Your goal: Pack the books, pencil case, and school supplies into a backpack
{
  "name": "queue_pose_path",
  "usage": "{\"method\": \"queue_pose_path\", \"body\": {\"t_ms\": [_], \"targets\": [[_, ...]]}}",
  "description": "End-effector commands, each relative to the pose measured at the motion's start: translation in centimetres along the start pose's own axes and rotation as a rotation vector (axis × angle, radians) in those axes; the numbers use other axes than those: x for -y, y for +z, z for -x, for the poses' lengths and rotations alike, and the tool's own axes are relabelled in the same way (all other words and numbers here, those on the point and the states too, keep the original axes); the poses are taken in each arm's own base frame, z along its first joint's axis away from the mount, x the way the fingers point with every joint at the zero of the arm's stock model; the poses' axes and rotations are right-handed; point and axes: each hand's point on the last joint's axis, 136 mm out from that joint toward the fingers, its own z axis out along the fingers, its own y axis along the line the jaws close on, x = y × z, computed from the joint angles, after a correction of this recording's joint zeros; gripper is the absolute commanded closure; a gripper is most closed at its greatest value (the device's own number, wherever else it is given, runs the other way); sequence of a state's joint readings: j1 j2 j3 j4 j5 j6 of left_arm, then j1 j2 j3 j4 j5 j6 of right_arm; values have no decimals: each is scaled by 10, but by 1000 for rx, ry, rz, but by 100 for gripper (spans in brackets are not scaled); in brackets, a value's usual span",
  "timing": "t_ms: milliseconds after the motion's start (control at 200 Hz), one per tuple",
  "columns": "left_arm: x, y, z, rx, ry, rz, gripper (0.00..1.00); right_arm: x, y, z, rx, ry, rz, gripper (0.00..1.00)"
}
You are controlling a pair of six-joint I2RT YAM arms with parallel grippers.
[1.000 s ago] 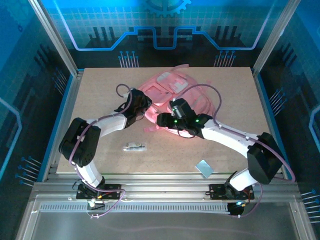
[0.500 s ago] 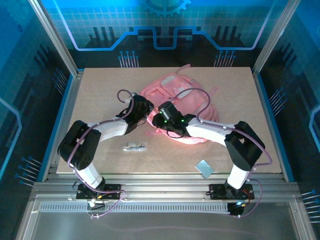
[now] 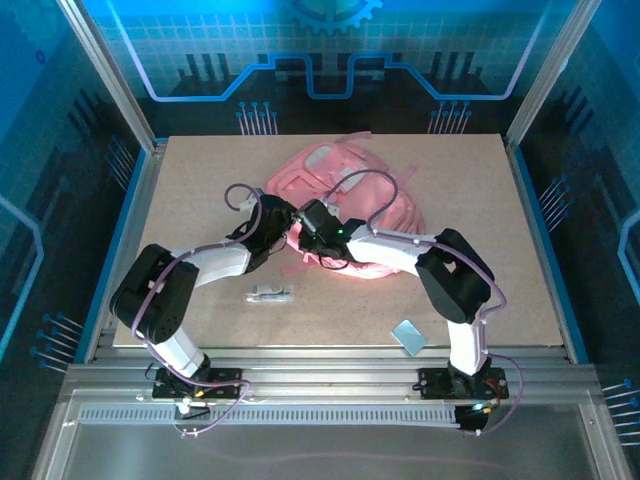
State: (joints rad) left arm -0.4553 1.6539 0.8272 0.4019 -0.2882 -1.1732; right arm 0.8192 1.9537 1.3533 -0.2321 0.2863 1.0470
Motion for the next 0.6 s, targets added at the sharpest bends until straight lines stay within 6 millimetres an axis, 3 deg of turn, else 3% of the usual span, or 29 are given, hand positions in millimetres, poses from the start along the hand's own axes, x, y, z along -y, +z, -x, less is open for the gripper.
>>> {"method": "queue_pose_path", "body": {"t_ms": [0,190,335,595], "targets": [[50,-23,-7,-55,-22,-165,100,19,16,28,112,-14,-85,86],[47,-17,5,-17,-1,-144,100,22,5,34,103,-62,-82,100],[35,-3,30,27,6,-105,100,26,-11,33,62,-132,-75,100],[35,14,58,80,30,-83,100,44,-29,0,-143,-225,-39,100]]}}
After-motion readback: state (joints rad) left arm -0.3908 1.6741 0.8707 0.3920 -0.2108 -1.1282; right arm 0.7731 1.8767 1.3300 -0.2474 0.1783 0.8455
